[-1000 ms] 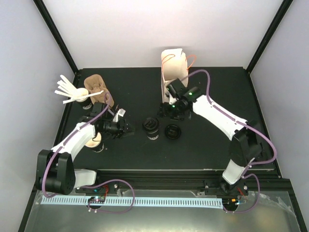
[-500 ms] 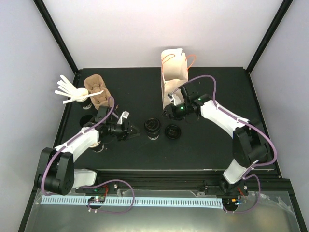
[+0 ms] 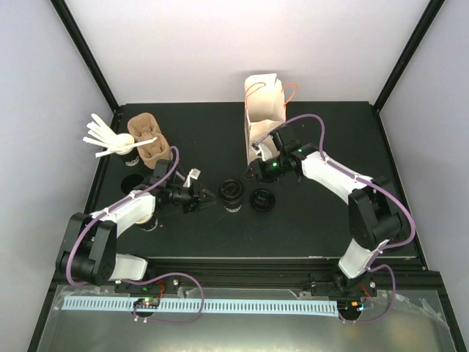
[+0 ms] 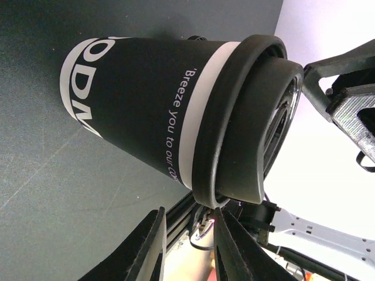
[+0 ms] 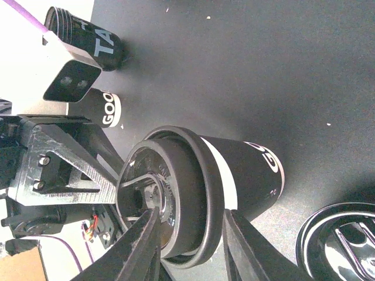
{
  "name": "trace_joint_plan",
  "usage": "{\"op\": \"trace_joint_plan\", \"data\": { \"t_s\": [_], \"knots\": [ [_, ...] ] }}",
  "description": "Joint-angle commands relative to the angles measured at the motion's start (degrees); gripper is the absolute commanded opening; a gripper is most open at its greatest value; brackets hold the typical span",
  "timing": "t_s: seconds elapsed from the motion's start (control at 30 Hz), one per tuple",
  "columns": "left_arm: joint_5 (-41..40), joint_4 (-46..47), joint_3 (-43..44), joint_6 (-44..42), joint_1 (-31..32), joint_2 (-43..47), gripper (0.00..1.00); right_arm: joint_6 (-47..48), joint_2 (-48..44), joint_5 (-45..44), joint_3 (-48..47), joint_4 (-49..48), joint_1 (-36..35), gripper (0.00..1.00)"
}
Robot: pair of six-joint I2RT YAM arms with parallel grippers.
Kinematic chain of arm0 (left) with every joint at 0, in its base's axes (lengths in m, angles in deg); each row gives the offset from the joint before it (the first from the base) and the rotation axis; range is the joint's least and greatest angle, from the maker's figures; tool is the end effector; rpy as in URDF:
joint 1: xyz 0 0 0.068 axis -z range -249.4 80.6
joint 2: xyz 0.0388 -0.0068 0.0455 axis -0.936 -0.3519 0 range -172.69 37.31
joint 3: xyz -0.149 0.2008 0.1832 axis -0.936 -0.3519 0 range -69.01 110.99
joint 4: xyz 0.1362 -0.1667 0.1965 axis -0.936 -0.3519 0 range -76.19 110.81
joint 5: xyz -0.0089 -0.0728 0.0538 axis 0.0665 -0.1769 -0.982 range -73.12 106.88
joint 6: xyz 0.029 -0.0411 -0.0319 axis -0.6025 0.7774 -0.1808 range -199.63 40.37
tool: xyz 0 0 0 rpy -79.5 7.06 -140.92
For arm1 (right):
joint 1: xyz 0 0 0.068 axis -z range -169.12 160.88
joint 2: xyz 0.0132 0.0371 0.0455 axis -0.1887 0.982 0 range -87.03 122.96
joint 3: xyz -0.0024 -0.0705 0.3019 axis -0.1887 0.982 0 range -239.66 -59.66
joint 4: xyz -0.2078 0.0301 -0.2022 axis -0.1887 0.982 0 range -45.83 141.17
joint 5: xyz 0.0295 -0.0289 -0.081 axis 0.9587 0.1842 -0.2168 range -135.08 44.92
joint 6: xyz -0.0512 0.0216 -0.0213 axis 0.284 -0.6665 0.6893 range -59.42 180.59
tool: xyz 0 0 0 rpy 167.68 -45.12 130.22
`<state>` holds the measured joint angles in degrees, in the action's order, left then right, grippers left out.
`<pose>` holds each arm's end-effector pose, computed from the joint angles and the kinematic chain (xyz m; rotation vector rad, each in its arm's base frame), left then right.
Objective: Pack the takeout coffee
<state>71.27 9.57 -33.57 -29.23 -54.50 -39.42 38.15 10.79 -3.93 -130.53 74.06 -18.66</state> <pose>0.2409 -0.1008 0.1912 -0.3657 2.6489 -1.6218 0.3283 0.2190 0.2516 -0.4622 2.6405 1.2462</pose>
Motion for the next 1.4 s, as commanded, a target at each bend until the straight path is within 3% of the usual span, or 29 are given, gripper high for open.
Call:
{"op": "trace_joint_plan", "data": {
  "t_s": [0.0, 0.17, 1.37],
  "knots": [
    [0.32, 2.27, 0.95, 1.07, 0.41, -1.43, 0.25, 1.59, 1.33, 1.15, 0.81, -0.59, 0.32, 0.30],
    [0.73, 2.28, 2.03, 0.68, 0.49, -2.99, 0.24, 1.94, 2.25, 0.70, 0.74, -0.13, 0.31, 0.25],
    [0.83, 4.53, 3.58, 2.15, 0.49, -2.45, 0.19, 1.96, 6.32, 3.04, -1.11, -0.38, 0.27, 0.24]
  ]
}}
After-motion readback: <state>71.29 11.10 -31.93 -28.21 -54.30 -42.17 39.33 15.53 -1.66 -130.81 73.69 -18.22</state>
